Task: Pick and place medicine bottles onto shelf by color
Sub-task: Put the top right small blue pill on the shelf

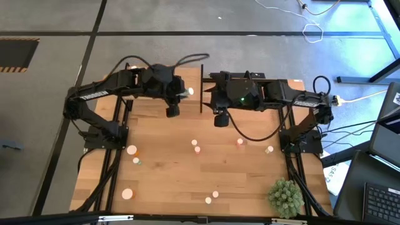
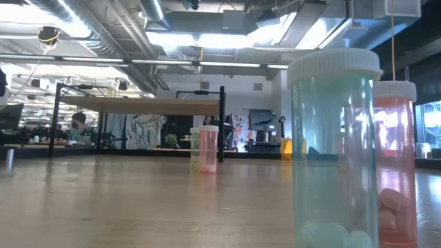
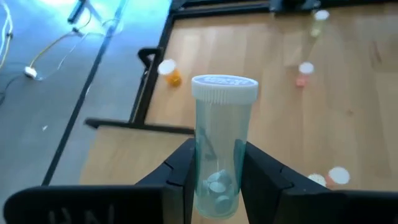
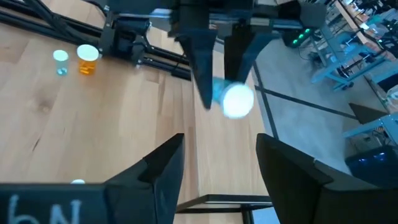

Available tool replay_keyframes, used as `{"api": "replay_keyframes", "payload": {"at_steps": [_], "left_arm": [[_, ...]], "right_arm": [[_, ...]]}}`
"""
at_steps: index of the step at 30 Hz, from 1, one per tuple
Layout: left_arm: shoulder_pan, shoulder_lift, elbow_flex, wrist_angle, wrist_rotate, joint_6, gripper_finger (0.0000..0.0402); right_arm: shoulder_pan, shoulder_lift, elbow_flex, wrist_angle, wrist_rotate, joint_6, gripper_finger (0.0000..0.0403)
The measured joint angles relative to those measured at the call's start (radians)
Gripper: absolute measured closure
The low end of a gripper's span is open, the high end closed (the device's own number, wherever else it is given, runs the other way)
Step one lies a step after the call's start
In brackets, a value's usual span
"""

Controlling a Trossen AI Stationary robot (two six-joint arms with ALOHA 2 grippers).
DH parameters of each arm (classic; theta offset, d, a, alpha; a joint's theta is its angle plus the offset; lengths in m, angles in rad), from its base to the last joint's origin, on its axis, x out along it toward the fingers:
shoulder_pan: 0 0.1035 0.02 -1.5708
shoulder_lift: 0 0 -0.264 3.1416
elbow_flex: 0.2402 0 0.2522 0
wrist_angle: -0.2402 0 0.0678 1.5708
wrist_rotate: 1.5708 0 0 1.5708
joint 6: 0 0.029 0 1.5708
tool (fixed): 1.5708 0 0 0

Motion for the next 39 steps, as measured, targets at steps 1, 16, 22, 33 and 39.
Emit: {"api": "replay_keyframes", "payload": {"at_steps": [1,16,22,33,39], "left_arm": [[0.013,-0.009,0.000,0.004,0.002,0.001,0.0314],[0.184,-0.179,0.000,-0.065,0.009,-0.021,0.0314],[0.207,-0.207,0.000,-0.132,0.010,-0.055,0.0314],[0.211,-0.456,-0.359,0.141,0.003,-0.138,0.0314],[0.211,-0.510,-0.581,0.524,-0.050,-0.099,0.0314]], "right_arm": [[0.000,-0.006,0.000,-0.001,0.000,0.000,0.0202],[0.000,-0.030,0.000,-0.050,0.007,0.001,0.0202],[0.000,-0.040,0.000,-0.056,0.008,0.002,0.0202],[0.000,-0.057,0.000,-0.074,0.008,0.051,0.0202],[0.000,-0.058,0.000,-0.066,0.008,0.051,0.0202]]}}
